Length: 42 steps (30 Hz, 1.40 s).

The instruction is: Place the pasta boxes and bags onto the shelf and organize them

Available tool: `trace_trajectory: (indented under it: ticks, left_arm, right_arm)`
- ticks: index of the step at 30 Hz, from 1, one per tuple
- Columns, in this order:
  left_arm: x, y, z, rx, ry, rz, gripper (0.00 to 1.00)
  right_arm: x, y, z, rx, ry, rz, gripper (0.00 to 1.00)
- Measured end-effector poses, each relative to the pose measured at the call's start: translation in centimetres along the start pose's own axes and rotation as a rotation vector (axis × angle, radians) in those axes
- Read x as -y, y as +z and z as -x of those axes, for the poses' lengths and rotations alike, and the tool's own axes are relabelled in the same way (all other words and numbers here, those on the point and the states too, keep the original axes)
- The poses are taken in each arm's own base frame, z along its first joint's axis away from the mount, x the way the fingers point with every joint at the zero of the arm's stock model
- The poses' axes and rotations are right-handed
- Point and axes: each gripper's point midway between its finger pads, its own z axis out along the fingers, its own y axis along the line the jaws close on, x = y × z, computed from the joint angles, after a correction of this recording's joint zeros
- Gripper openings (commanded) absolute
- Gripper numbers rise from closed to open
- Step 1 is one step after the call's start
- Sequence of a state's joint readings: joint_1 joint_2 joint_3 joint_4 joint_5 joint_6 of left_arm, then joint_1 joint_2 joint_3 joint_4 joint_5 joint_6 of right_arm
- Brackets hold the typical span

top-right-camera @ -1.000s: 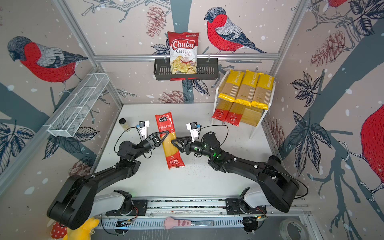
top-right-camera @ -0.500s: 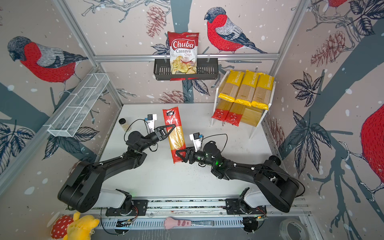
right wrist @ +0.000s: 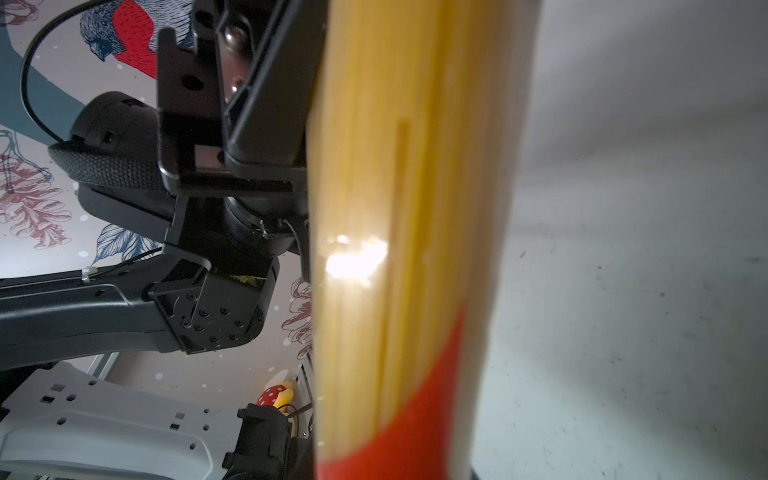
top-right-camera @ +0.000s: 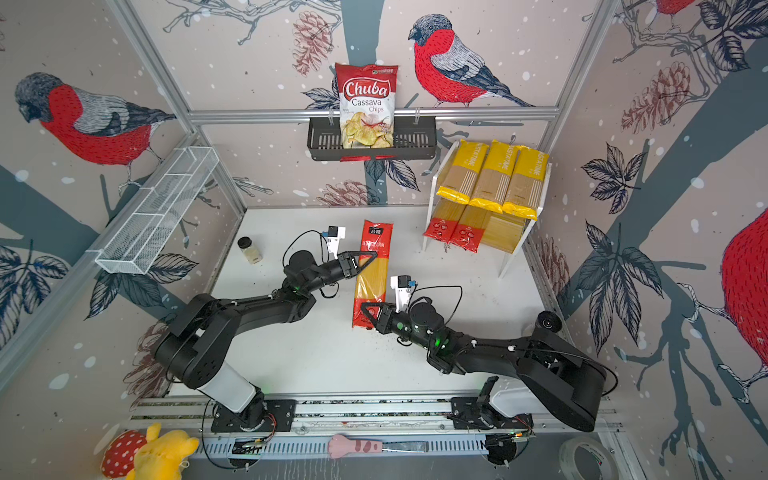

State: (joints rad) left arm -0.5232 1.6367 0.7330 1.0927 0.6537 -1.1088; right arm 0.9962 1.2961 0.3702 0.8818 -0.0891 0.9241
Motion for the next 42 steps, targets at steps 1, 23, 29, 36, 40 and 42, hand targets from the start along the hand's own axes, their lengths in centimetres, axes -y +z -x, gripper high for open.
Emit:
trace_trajectory:
  ticks: [1, 23, 29, 36, 40, 42]
  left_arm:
    - [0.0, 0.1, 0.1, 0.001, -0.011, -0.001, 0.34]
    - [-2.4, -2.5, -1.2, -0.003, 0.001, 0.155, 0.65]
    - [-4.1, -4.2, -2.2, -0.004, -0.002, 0.222, 0.65]
    - [-4.8, -5.4, -2.8, 0.003, 0.009, 0.264, 0.65]
    - [-4.7, -5.9, -3.0, 0.003, 0.017, 0.271, 0.65]
    - [-4.6, -6.1, -3.1, 0.003, 0.025, 0.272, 0.65]
  right_arm:
    - [0.0, -0.1, 0.2, 0.008, 0.000, -0.003, 0.15]
    - [3.1, -4.5, 7.0, 0.199, 0.043, -0.171, 0.05]
    - [5.8, -7.3, 9.3, 0.273, 0.065, -0.285, 0.05]
    - [8.4, -9.8, 12.3, 0.333, 0.074, -0.420, 0.02]
    - [9.8, -11.6, 14.8, 0.372, 0.060, -0.499, 0.02]
    - [10.6, -12.6, 15.9, 0.394, 0.056, -0.534, 0.02]
